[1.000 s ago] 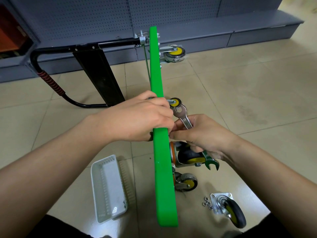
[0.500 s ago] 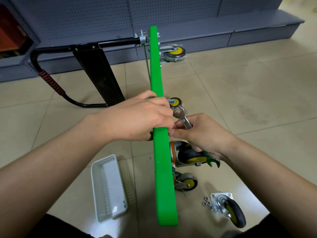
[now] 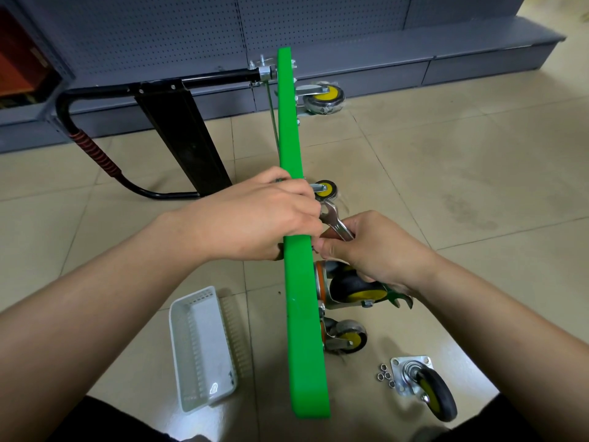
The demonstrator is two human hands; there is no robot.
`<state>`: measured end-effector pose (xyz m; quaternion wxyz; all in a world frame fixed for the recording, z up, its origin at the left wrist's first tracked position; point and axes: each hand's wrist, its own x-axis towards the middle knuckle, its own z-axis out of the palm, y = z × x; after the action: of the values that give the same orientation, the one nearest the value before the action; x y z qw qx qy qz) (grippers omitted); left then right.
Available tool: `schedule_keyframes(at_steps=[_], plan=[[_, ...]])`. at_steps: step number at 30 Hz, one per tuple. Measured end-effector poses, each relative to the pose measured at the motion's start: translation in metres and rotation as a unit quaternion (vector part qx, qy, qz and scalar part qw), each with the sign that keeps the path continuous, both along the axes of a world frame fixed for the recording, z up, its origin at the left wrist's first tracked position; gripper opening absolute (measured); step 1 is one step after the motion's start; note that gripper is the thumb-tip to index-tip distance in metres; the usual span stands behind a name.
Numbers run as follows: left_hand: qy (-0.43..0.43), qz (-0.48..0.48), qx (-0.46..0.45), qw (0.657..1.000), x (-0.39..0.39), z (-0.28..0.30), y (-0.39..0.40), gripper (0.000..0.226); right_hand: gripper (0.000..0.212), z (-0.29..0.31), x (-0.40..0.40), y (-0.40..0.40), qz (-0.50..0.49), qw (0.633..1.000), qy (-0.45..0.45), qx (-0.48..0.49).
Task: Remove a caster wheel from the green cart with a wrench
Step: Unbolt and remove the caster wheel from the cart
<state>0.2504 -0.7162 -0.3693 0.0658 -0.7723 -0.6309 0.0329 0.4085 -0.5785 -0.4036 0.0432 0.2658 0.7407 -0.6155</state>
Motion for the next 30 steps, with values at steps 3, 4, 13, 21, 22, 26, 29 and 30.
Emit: schedule_keyframes(at_steps=[3,4,13,21,22,26,29,30], plan=[[-0.002,0.002,0.001,1.0,0.0003,0.0003,0.0004,0.027,0.014,0.0004,-0.0003,-0.0003,-0.001,1.0,0.008,-0.026],[-0.005,0.002,0.0,1.0,0.0003,0.0005,0.0002,0.028,0.013,0.0004,-0.0007,0.0004,-0.001,0.999,0.01,-0.038],[0.005,0.003,-0.009,1.0,0.0002,0.0019,-0.0007,0.029,0.013,0.005,-0.001,0.0032,0.021,0.998,-0.023,-0.051],[0.003,0.001,-0.005,1.0,-0.0001,0.0012,-0.0006,0.029,0.019,0.0064,0.0007,0.0009,0.021,0.999,-0.021,-0.039],[0.0,0.0,-0.002,1.0,0.0005,0.0014,-0.0005,0.028,0.016,0.0057,0.0002,0.0014,0.017,0.998,-0.015,-0.051],[-0.002,0.001,-0.005,1.0,0.0009,0.002,-0.0004,0.031,0.003,0.0066,-0.001,0.0034,0.027,0.997,-0.015,-0.071],[-0.001,0.003,-0.01,1.0,0.0005,0.0023,-0.0009,0.03,0.007,0.0052,-0.0014,0.0044,0.033,0.997,-0.024,-0.06],[0.0,0.003,-0.01,1.0,0.0003,0.0021,-0.001,0.03,0.009,0.0043,-0.0017,0.0044,0.032,0.997,-0.023,-0.059]])
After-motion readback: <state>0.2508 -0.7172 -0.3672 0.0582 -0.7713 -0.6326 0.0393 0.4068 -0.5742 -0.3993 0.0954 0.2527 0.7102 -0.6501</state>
